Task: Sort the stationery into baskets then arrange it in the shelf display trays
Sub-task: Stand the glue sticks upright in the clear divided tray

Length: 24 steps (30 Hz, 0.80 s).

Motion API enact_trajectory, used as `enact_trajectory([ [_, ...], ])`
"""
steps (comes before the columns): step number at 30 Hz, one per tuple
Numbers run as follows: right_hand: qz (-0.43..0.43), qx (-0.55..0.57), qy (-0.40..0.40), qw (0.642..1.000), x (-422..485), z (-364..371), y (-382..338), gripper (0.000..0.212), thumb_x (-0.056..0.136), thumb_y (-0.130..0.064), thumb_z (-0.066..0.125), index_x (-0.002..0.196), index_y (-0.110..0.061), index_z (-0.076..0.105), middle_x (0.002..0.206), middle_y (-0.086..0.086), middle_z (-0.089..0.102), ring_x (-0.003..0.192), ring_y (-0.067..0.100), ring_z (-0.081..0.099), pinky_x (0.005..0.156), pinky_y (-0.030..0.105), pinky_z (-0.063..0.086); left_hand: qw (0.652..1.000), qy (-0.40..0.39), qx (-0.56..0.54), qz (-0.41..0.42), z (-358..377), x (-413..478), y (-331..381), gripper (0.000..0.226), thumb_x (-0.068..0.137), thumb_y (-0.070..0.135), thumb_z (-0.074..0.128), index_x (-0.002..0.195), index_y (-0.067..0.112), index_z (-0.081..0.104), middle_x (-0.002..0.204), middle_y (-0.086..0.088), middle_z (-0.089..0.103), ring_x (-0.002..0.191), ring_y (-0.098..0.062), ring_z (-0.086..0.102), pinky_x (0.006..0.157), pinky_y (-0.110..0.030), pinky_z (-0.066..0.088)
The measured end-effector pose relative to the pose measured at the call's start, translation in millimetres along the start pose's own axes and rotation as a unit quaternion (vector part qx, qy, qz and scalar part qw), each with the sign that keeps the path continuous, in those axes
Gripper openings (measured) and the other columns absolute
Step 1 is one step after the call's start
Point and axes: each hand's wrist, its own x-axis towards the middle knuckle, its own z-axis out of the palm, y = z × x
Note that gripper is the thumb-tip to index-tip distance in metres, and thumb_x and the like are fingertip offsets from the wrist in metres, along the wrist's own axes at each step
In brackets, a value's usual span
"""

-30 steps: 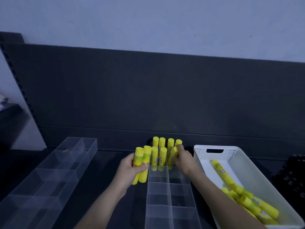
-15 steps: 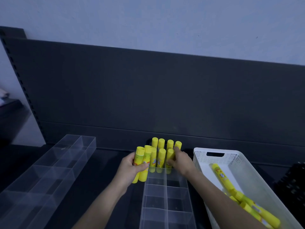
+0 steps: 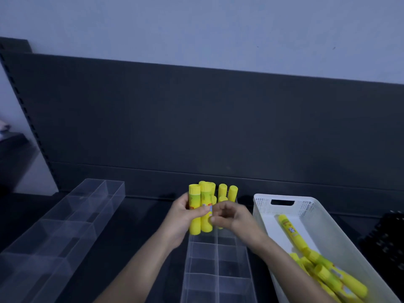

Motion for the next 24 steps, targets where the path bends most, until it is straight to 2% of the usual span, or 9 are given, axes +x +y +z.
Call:
enact_trajectory([
  [5, 0.012, 0.050, 0.002, 0.999, -5.4, 0.5, 5.5, 0.014, 0.085, 0.001, 0.061, 0.086, -0.013, 0.059, 0.080, 0.001, 0.062, 0.072, 0.008, 0.058, 0.067, 0.018, 0.048, 0.998, -0.009, 0.053, -0.018, 6.6, 3.6, -4.0, 0.024, 0.077, 0.012, 0.071, 0.098, 0.016, 0.061, 0.091, -0.009, 0.068, 0.082, -0.022, 0.064, 0.076, -0.040, 0.054],
  [8, 0.054, 0.110, 0.098, 0.988, -11.1, -20.1, 8.1, 0.011, 0.092, -0.003, 0.051, 0.093, -0.010, 0.059, 0.087, 0.007, 0.063, 0.077, 0.016, 0.061, 0.063, 0.020, 0.051, 0.991, 0.021, 0.134, -0.014, -3.1, 0.2, -5.6, 0.009, 0.092, 0.017, 0.057, 0.098, 0.022, 0.057, 0.070, -0.001, 0.058, 0.061, -0.014, 0.054, 0.058, -0.029, 0.050],
  [9, 0.065, 0.085, 0.138, 0.985, -12.8, -30.8, 8.7, 0.011, 0.093, -0.006, 0.050, 0.091, -0.012, 0.059, 0.086, 0.008, 0.063, 0.077, 0.020, 0.061, 0.062, 0.024, 0.051, 0.988, 0.028, 0.149, -0.014, -6.7, -1.0, -6.4, 0.006, 0.094, 0.020, 0.053, 0.099, 0.022, 0.056, 0.063, 0.001, 0.054, 0.055, -0.013, 0.050, 0.053, -0.027, 0.046],
  [11, 0.080, -0.096, 0.198, 0.972, -12.6, -54.7, 12.6, 0.009, 0.091, -0.011, 0.053, 0.086, -0.009, 0.061, 0.081, 0.015, 0.061, 0.074, 0.027, 0.059, 0.060, 0.031, 0.047, 0.983, 0.037, 0.176, -0.023, -11.6, -1.2, -8.7, 0.008, 0.096, 0.026, 0.049, 0.100, 0.021, 0.053, 0.058, 0.001, 0.050, 0.052, -0.013, 0.046, 0.050, -0.027, 0.041],
  [14, 0.094, -0.330, 0.206, 0.916, -5.6, -70.1, 15.4, 0.017, 0.086, -0.017, 0.060, 0.097, -0.004, 0.066, 0.094, 0.019, 0.063, 0.083, 0.030, 0.055, 0.063, 0.026, 0.030, 0.981, 0.051, 0.175, -0.063, -13.7, 1.7, -10.1, 0.010, 0.097, 0.020, 0.041, 0.099, 0.013, 0.048, 0.066, -0.005, 0.050, 0.059, -0.017, 0.047, 0.060, -0.031, 0.039],
  [16, 0.082, -0.383, 0.182, 0.902, 1.7, -64.3, 16.7, 0.023, 0.086, -0.015, 0.058, 0.107, -0.007, 0.065, 0.106, 0.016, 0.060, 0.095, 0.030, 0.056, 0.065, 0.022, 0.029, 0.981, 0.049, 0.171, -0.076, -13.4, 3.2, -9.8, 0.009, 0.093, 0.012, 0.039, 0.095, 0.009, 0.047, 0.074, -0.009, 0.051, 0.066, -0.019, 0.047, 0.065, -0.032, 0.038],
  [19, 0.076, -0.414, 0.154, 0.894, 14.6, -49.8, 16.4, 0.029, 0.085, -0.007, 0.054, 0.114, -0.005, 0.059, 0.114, 0.016, 0.055, 0.105, 0.032, 0.054, 0.079, 0.029, 0.040, 0.976, 0.032, 0.208, -0.057, -15.2, 2.2, -9.4, 0.004, 0.086, 0.015, 0.048, 0.091, 0.015, 0.049, 0.088, -0.007, 0.056, 0.081, -0.018, 0.052, 0.073, -0.031, 0.040],
  [21, 0.079, -0.410, 0.136, 0.898, 24.5, -41.9, 17.0, 0.033, 0.083, -0.005, 0.054, 0.117, -0.004, 0.053, 0.116, 0.017, 0.056, 0.107, 0.032, 0.053, 0.080, 0.029, 0.041, 0.974, 0.017, 0.223, -0.027, -17.3, 0.4, -8.3, 0.008, 0.091, 0.011, 0.052, 0.093, 0.018, 0.053, 0.096, -0.004, 0.060, 0.091, -0.016, 0.055, 0.082, -0.031, 0.043],
  [24, 0.096, -0.387, 0.111, 0.910, 35.0, -34.9, 21.8, 0.043, 0.081, -0.004, 0.056, 0.123, -0.005, 0.046, 0.115, 0.017, 0.060, 0.108, 0.031, 0.055, 0.079, 0.029, 0.043, 0.976, 0.004, 0.217, 0.017, -19.9, -4.0, -6.1, 0.014, 0.090, 0.003, 0.055, 0.092, 0.016, 0.057, 0.093, 0.000, 0.062, 0.086, -0.010, 0.057, 0.077, -0.021, 0.046],
])
